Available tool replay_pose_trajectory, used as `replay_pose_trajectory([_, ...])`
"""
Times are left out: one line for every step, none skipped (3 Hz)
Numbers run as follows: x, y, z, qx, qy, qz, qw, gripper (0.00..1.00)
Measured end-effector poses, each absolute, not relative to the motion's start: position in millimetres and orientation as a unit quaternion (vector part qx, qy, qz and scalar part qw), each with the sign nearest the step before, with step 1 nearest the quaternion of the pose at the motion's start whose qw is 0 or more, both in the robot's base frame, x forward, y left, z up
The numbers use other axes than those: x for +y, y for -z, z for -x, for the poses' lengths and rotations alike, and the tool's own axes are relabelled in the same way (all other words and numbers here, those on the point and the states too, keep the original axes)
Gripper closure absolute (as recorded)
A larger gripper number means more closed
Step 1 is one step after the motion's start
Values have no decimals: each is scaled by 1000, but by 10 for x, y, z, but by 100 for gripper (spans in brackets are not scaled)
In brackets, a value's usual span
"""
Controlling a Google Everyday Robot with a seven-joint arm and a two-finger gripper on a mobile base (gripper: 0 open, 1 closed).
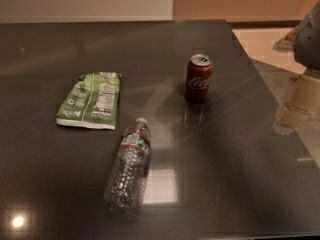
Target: Pick green jalapeno chip bag
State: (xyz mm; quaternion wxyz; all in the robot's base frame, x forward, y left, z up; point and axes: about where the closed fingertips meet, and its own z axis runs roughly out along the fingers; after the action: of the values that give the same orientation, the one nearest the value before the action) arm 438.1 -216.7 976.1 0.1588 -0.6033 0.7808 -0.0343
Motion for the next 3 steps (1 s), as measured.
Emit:
replay_pose_trajectory([-2167,-9761,-4381,781,34,603,159,0])
replay_pose_trajectory([-2156,-9791,-4404,778,29,607,159,0])
replay_pose_trajectory([-2007,-9798,-4586,757,11,633,162,0])
